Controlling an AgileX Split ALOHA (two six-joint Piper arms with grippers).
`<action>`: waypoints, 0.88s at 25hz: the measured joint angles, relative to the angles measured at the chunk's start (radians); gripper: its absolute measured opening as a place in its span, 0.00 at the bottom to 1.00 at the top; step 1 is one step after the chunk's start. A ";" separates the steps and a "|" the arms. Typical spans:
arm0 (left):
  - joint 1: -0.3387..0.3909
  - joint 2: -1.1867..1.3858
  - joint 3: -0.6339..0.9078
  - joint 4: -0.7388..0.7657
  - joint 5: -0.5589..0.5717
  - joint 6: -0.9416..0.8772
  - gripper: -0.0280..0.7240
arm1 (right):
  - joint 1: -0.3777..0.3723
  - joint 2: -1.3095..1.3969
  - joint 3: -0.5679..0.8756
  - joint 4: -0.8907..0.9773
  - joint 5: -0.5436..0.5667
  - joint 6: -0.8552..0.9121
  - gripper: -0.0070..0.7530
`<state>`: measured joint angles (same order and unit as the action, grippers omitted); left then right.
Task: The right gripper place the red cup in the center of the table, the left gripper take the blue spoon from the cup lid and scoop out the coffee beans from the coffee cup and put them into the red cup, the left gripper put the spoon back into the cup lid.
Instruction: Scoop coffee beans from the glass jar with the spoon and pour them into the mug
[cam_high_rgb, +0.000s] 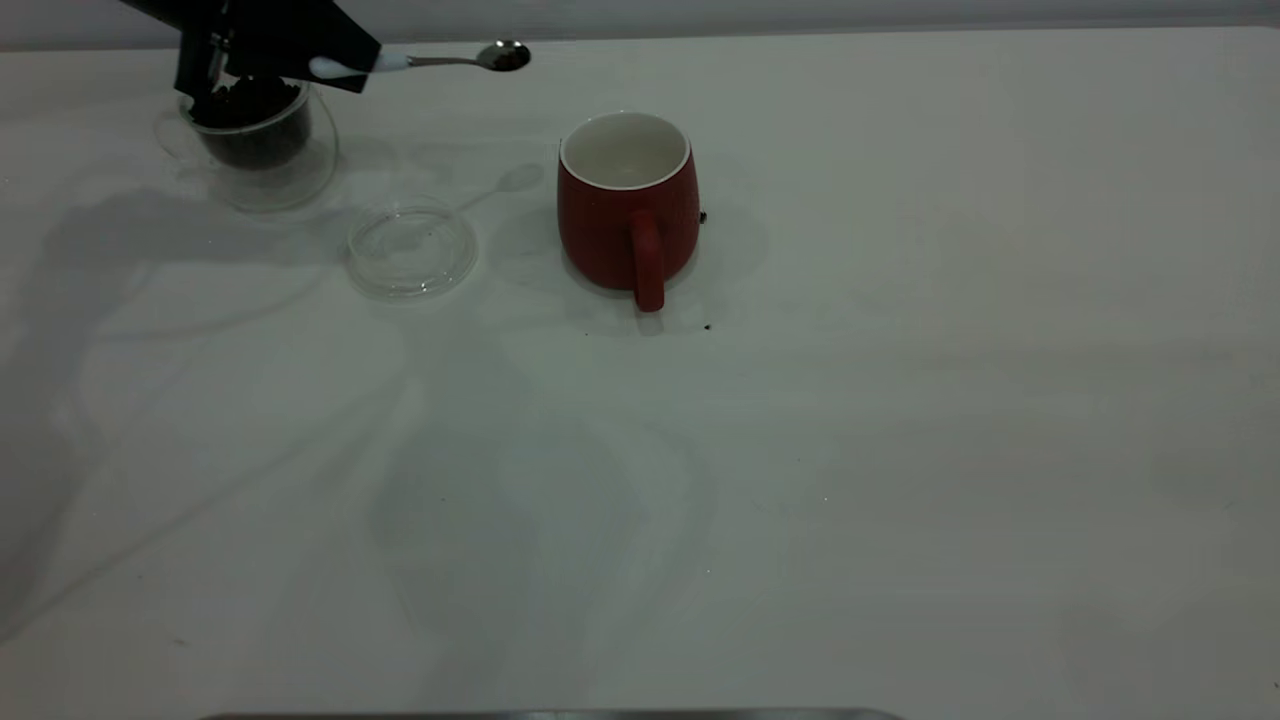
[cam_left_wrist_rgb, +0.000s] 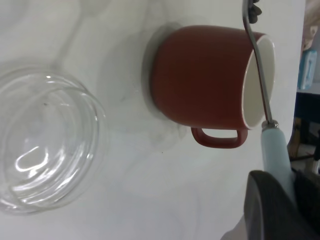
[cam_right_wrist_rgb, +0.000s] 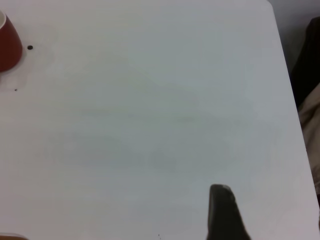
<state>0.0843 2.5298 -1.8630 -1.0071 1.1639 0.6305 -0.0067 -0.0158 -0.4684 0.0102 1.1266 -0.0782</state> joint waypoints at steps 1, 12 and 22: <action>-0.005 0.000 0.000 0.001 0.000 -0.003 0.20 | 0.000 0.000 0.000 0.000 0.000 0.000 0.64; -0.092 -0.028 0.000 0.008 0.000 -0.009 0.20 | 0.000 0.000 0.000 0.000 0.000 0.000 0.64; -0.130 -0.038 0.000 0.096 0.000 -0.021 0.20 | 0.000 0.000 0.000 0.000 0.000 0.000 0.64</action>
<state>-0.0454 2.4919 -1.8630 -0.9114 1.1639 0.6090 -0.0067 -0.0158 -0.4684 0.0102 1.1266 -0.0782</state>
